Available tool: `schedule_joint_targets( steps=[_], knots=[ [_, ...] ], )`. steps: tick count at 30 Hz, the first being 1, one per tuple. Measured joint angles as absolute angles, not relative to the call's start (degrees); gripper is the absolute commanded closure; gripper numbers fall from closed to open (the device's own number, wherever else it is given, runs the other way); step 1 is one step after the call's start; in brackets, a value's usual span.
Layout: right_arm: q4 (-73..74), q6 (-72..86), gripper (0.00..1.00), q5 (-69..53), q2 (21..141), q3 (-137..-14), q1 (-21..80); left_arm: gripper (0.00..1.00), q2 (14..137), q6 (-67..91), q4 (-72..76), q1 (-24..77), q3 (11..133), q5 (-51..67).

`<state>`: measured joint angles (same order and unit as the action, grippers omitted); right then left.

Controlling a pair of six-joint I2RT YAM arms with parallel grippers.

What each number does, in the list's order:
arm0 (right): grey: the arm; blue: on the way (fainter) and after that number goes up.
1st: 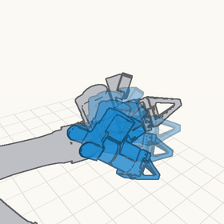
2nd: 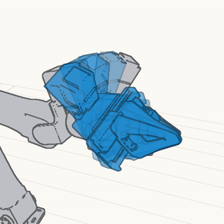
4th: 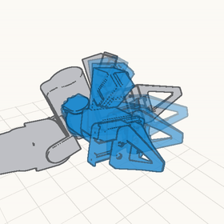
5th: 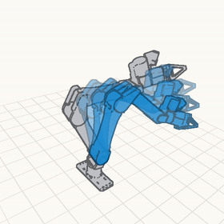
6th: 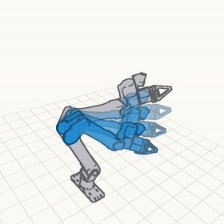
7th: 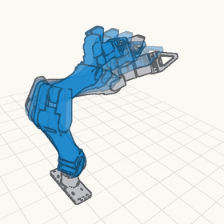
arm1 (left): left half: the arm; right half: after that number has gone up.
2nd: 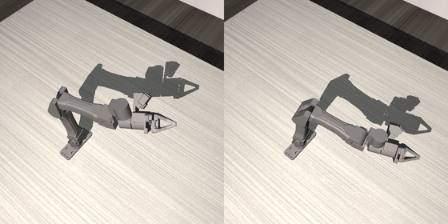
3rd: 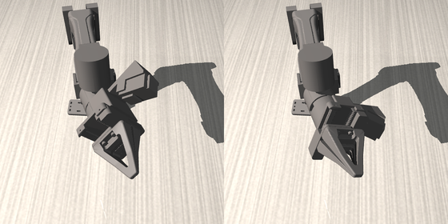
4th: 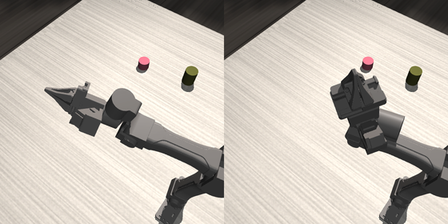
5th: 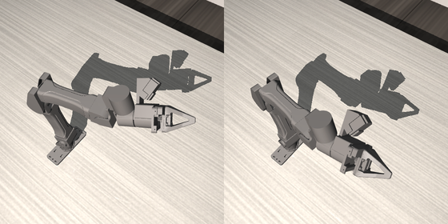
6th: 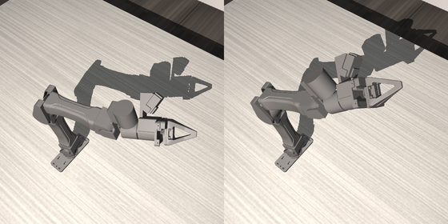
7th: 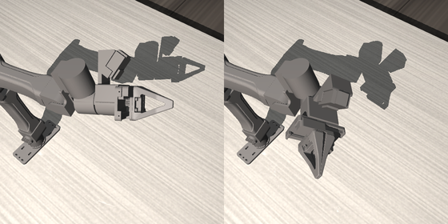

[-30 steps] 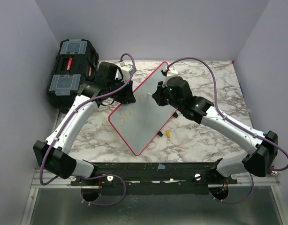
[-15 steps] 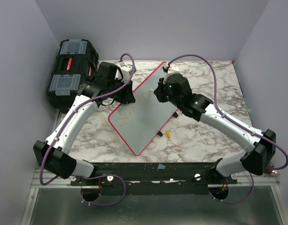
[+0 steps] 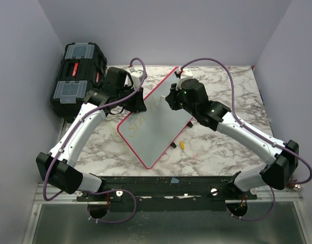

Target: Write a sentence on the whiteboard

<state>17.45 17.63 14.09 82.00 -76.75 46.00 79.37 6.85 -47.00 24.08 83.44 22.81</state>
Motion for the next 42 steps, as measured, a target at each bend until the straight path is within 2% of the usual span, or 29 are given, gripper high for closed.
schedule_joint_targets(
  steps=[21, 42],
  knots=[
    [16.62, 17.52, 0.99, 8.12, 81.76, -75.75, 45.65, 1.0, 79.4, 7.11, -47.46, 23.81, 83.44, 22.48],
    [19.66, 18.09, 0.99, 10.04, 81.43, -73.01, 45.67, 1.0, 79.4, 7.31, -47.66, 23.64, 83.44, 22.26]
  ],
)
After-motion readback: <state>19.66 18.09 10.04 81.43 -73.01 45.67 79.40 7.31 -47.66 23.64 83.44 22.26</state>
